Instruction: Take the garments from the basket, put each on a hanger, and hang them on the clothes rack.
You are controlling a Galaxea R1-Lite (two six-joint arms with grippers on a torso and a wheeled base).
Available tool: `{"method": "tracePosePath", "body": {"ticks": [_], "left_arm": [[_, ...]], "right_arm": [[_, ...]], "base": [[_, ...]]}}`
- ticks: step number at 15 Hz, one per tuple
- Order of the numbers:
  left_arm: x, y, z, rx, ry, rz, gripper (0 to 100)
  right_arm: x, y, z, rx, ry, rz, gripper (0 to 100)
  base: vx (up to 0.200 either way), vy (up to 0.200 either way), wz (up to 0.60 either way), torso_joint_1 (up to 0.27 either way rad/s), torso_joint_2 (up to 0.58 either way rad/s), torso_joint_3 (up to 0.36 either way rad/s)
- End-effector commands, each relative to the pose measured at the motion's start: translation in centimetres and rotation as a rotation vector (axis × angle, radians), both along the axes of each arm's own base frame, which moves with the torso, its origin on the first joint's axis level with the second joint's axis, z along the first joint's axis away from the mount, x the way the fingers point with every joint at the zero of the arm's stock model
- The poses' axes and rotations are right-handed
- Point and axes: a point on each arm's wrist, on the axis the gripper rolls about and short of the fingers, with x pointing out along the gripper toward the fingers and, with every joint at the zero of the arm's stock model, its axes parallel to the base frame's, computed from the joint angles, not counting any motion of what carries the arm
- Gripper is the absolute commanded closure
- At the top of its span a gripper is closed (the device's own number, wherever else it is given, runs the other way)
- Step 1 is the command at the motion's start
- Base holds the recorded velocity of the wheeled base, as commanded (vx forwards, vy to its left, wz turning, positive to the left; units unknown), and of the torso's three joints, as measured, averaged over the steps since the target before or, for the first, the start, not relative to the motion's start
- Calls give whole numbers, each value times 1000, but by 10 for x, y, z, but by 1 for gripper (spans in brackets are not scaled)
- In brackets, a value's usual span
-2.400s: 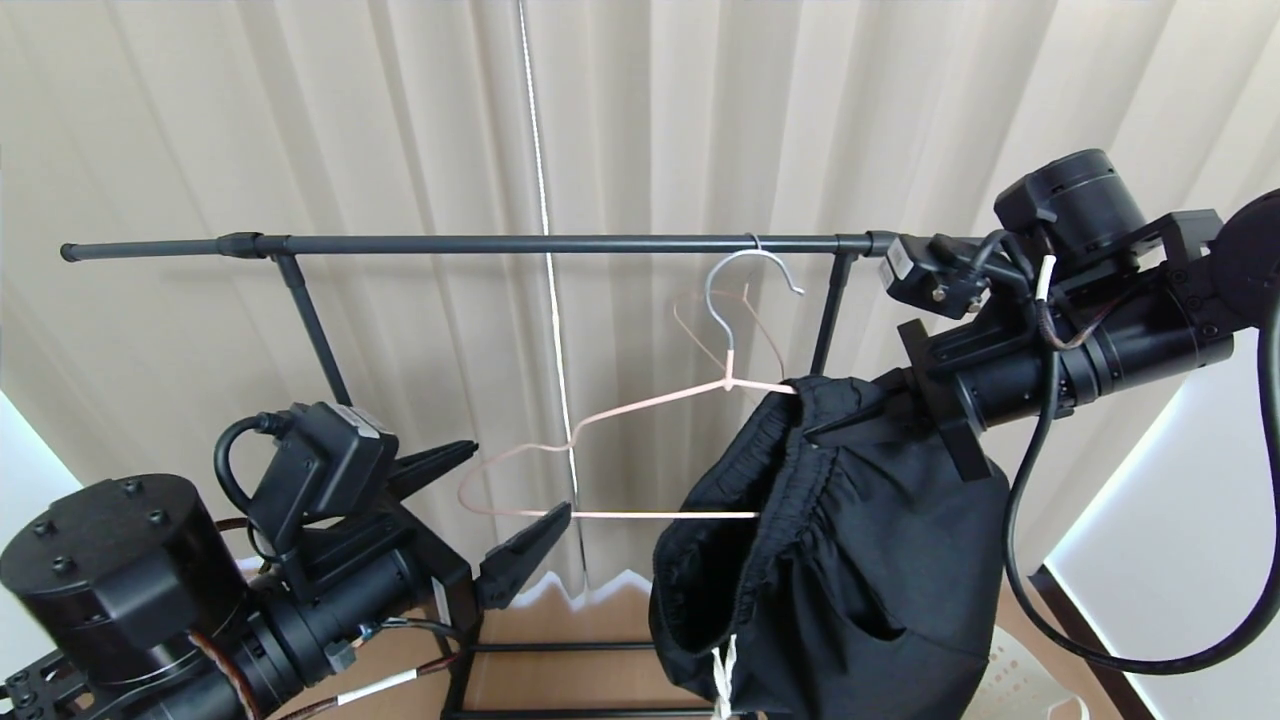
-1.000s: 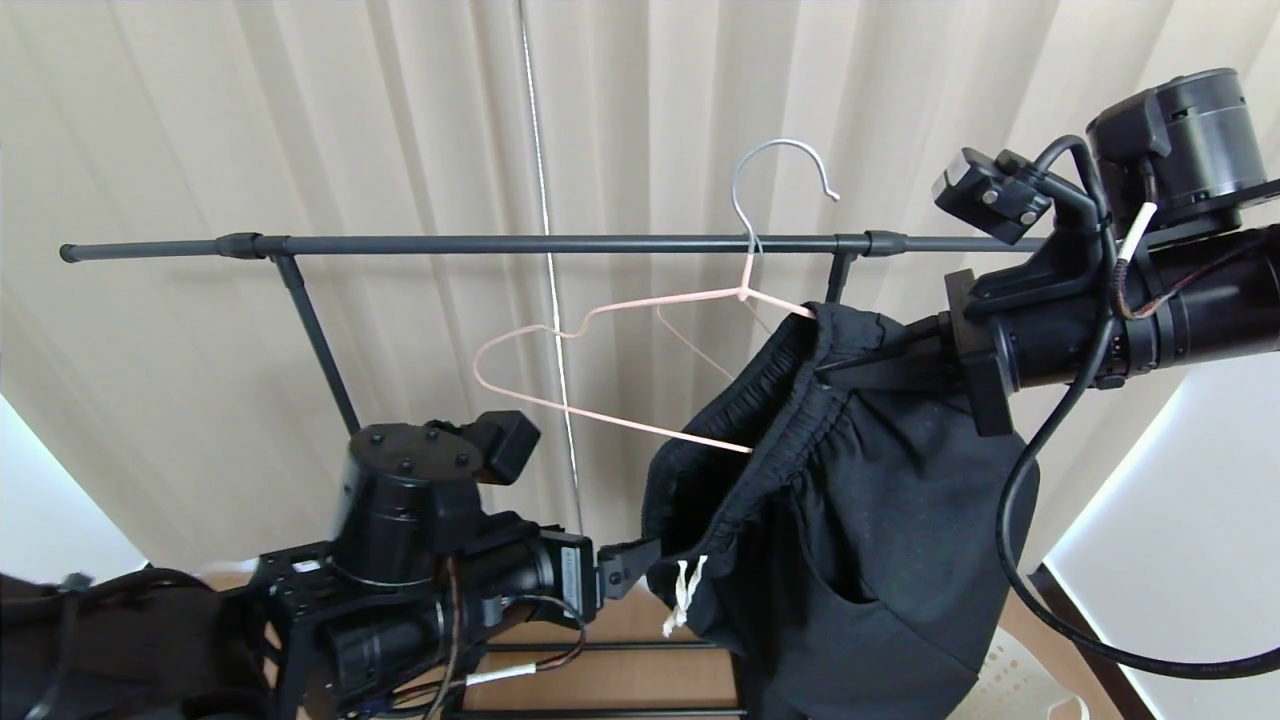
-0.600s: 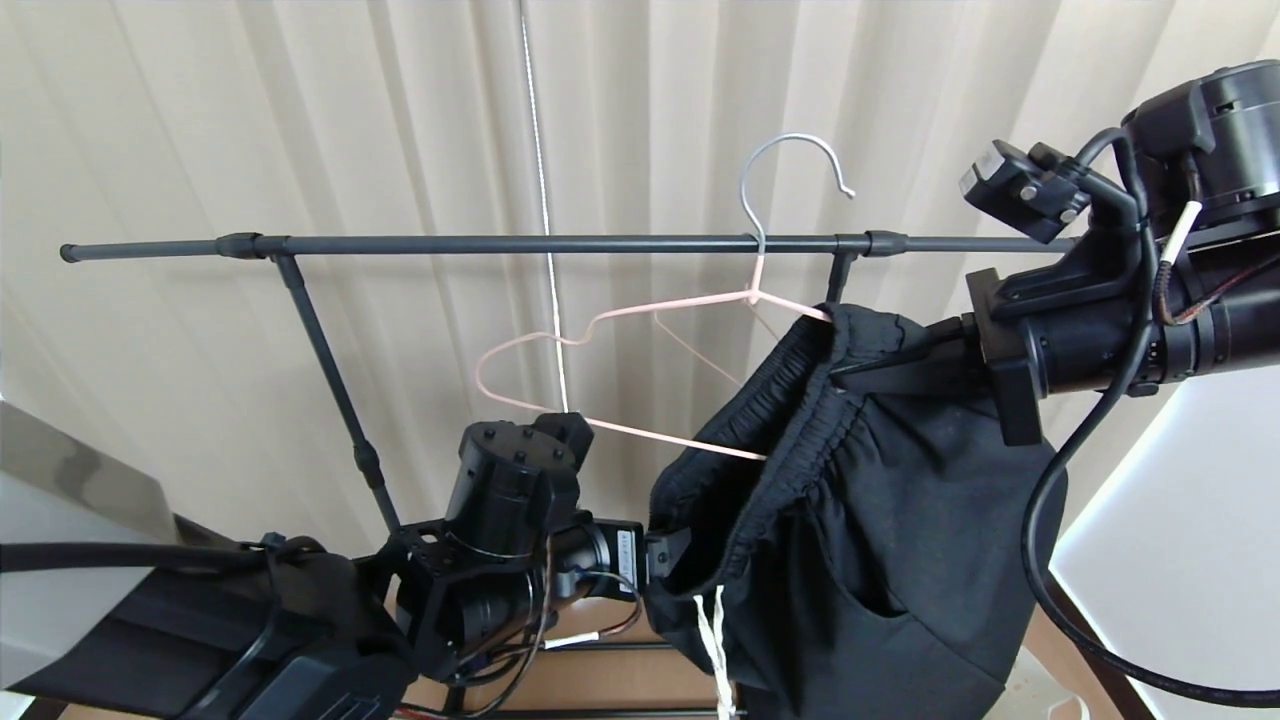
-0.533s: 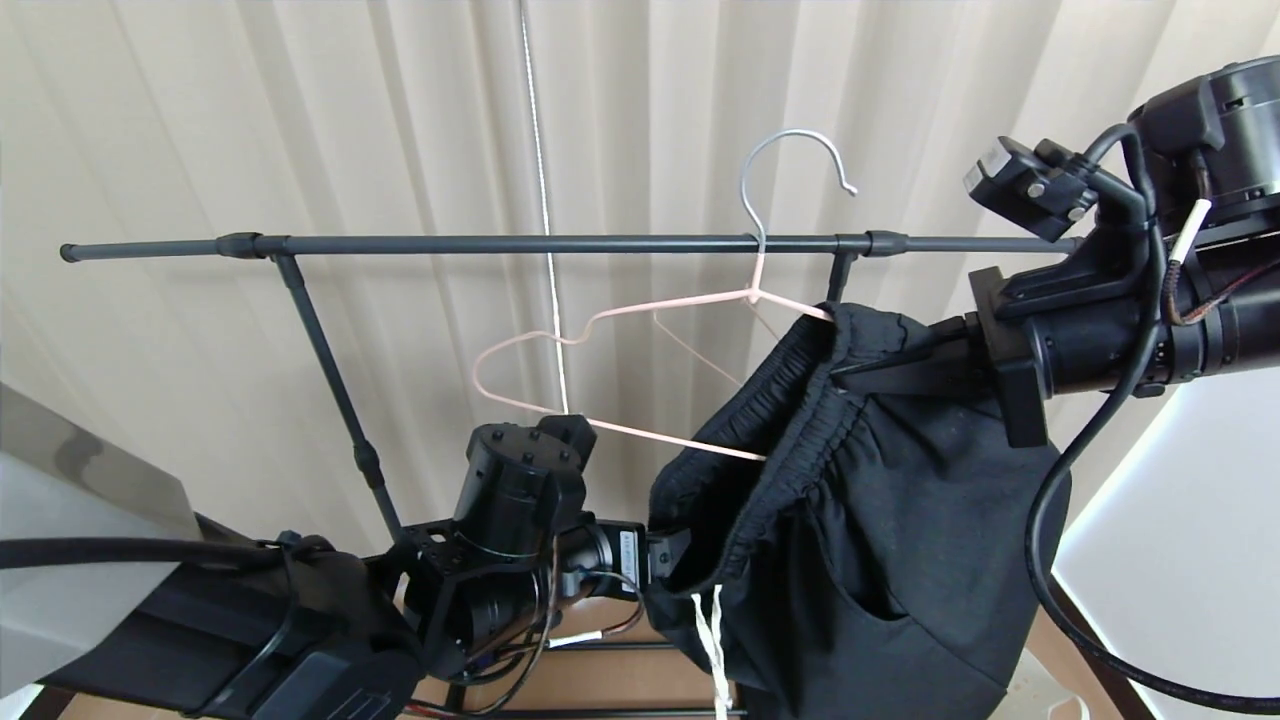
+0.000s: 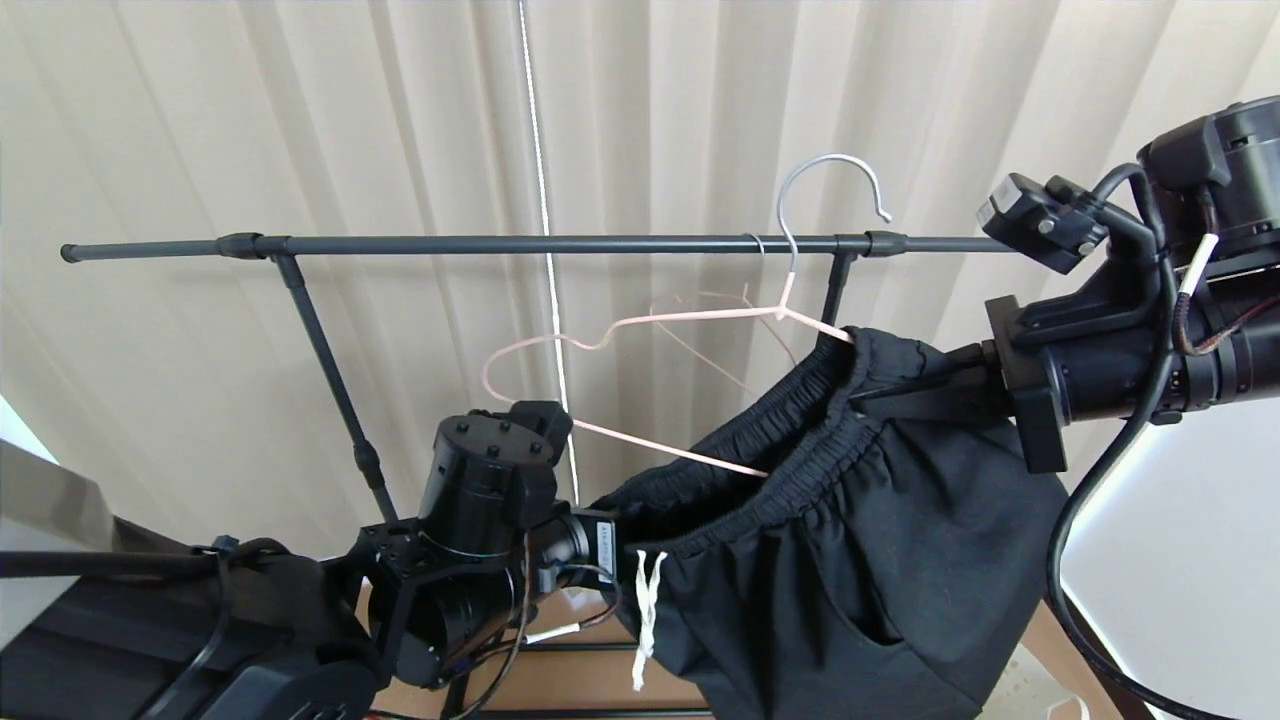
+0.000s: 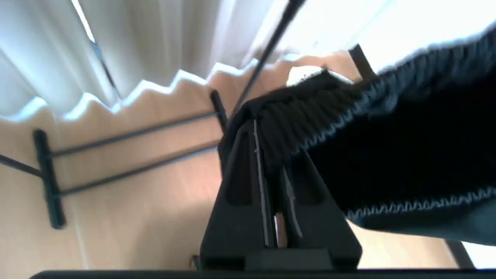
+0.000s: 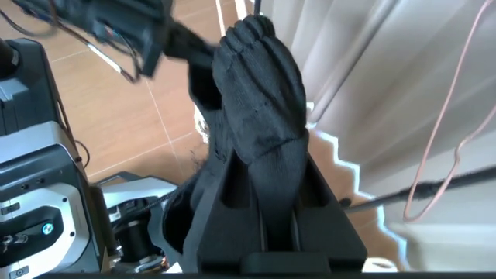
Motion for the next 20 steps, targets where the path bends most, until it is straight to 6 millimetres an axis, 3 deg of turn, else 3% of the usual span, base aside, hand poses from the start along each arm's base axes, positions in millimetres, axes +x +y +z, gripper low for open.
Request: {"method": "tracePosePath", "body": {"ticks": [1,3,4,7,14,20], "left_arm": [[-4,7,11,5,-41,8,100],[-4,7,9,33,-48,-1,100],[-3,7,8,61,-59,-12,100],[2,9,1,95,-53,-10,100],[22,26,0,116,-60,79,100],[33,37,5,115,-77,124,100]], "right_arm": [[-3,-14,-13,-1,26,-39,100],[-6,-25,-33,21,36,-52,100],[-7,-33,-54,26,35,-81,100],[-3,-37,-83,49,12,-118,100],[-6,-38,-84,52,1,-121,100],[-20,-42,-89,1,-61,-79,100]], "base": [[0,0,0,0,0,0],[0,0,0,0,0,0],[0,0,0,0,0,0],[0,0,0,0,0,0],[0,0,0,0,0,0],[0,0,0,0,0,0]]}}
